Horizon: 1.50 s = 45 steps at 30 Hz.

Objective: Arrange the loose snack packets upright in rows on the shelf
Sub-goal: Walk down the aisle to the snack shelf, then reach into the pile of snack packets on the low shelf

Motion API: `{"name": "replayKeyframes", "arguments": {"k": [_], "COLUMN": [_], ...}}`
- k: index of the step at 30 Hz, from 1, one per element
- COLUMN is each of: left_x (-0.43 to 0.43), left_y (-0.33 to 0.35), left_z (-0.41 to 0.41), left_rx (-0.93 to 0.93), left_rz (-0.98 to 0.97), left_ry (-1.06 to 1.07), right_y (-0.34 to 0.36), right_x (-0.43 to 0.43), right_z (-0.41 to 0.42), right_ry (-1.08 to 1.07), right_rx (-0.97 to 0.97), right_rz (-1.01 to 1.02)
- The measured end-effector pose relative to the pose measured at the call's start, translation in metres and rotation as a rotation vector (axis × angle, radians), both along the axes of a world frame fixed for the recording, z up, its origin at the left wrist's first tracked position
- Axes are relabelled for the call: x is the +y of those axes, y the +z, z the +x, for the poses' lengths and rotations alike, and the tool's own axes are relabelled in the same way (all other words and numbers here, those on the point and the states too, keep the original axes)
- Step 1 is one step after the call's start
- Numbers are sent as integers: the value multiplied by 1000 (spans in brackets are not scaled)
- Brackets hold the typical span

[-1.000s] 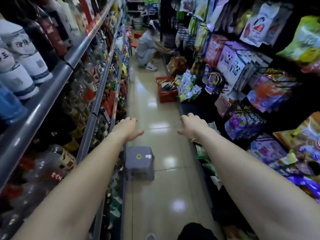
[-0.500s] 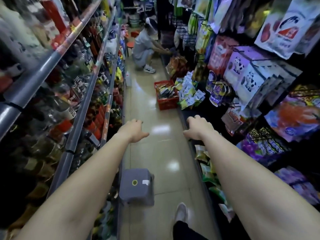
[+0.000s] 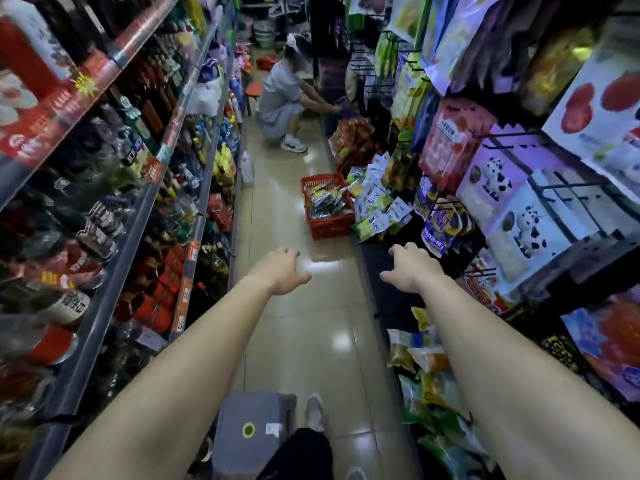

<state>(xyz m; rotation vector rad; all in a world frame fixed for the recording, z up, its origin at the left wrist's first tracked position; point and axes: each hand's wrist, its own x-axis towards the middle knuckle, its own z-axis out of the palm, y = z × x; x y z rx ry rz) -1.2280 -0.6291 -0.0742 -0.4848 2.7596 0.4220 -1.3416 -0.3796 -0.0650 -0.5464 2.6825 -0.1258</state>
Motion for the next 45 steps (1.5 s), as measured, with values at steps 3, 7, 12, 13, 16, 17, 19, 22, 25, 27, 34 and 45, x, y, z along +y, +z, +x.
{"name": "replayKeyframes", "arguments": {"k": [3, 7, 12, 13, 16, 17, 19, 22, 25, 27, 34, 45], "left_x": [-25, -70, -122, -131, -151, -155, -161, -162, -160, -156, -133, -106], "left_y": [-11, -18, -16, -15, -16, -17, -21, -29, -31, -30, -20, -27], "left_z": [-45, -113, -190, -204, -242, -253, -276, -310, -343, -368, -447, -524], "left_rx": [-14, 4, -7, -6, -3, -8, -21, -21, -35, -53, -2, -68], "left_rz": [2, -8, -3, -6, 11, 16, 22, 26, 20, 1, -4, -38], "left_ry": [-15, -33, -70, -75, -79, -80, -85, -114, -138, -159, -280, -597], "right_y": [-8, -6, -4, -4, -5, -7, -10, -17, -23, -26, -27, -31], "right_x": [-22, -66, -116, -124, -143, -147, -152, -154, -152, -148, -124, -98], "right_z": [-43, -112, -182, -194, -224, -232, -251, -278, -304, -321, -365, -370], "right_ry": [2, 6, -21, -27, -35, -33, -39, -50, -64, -94, -191, -499], "right_rx": [-1, 12, 14, 20, 11, 4, -8, -24, -40, -48, -63, -68], "right_rz": [51, 79, 40, 39, 38, 43, 44, 33, 32, 23, -1, -18]}}
